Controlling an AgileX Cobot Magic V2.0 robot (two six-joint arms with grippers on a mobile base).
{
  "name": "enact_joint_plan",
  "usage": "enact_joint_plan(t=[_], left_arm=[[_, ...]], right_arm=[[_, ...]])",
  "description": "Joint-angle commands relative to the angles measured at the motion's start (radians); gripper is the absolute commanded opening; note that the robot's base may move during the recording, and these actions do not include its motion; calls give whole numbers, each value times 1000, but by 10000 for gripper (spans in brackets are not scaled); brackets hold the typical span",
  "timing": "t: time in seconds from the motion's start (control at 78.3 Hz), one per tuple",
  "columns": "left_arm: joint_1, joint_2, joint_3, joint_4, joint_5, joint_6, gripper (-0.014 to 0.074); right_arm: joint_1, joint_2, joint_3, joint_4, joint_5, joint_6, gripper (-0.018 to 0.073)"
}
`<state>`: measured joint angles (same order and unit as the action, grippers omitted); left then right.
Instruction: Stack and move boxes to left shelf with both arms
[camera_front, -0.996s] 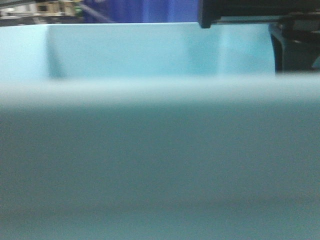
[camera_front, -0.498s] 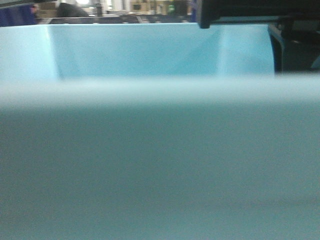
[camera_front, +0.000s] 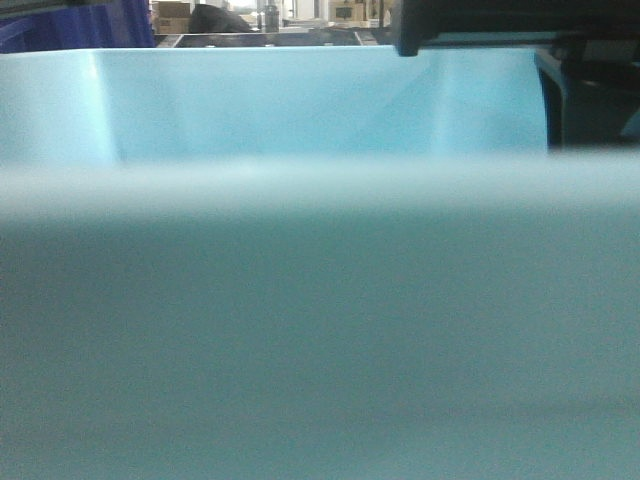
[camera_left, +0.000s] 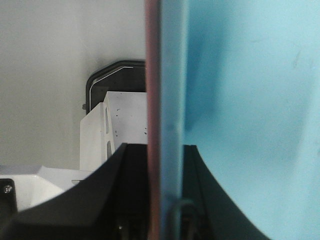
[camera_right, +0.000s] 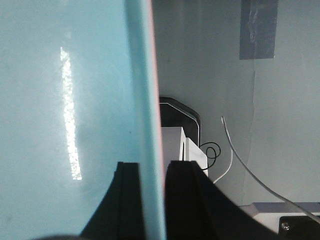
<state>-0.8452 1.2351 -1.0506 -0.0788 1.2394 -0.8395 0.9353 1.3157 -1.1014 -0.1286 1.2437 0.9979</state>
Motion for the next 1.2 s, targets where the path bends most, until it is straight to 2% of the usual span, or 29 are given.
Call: enact_joint_plan(t=[0.0,0.881,1.085,1.187], left_arm=[[-6,-30,-32,-33,65,2,-3],[-6,-30,-32,-33,56,2,-3],[-6,-30,-32,55,-34,2,-3],[-6,-30,-32,65,-38,2,-3]], right_arm=[[0,-34,-30,-43,15,4,52],[0,-34,-30,-43,12,4,52],[0,-33,-30,-46,-8,4,52],[0,-33,-30,-46,-8,4,52]])
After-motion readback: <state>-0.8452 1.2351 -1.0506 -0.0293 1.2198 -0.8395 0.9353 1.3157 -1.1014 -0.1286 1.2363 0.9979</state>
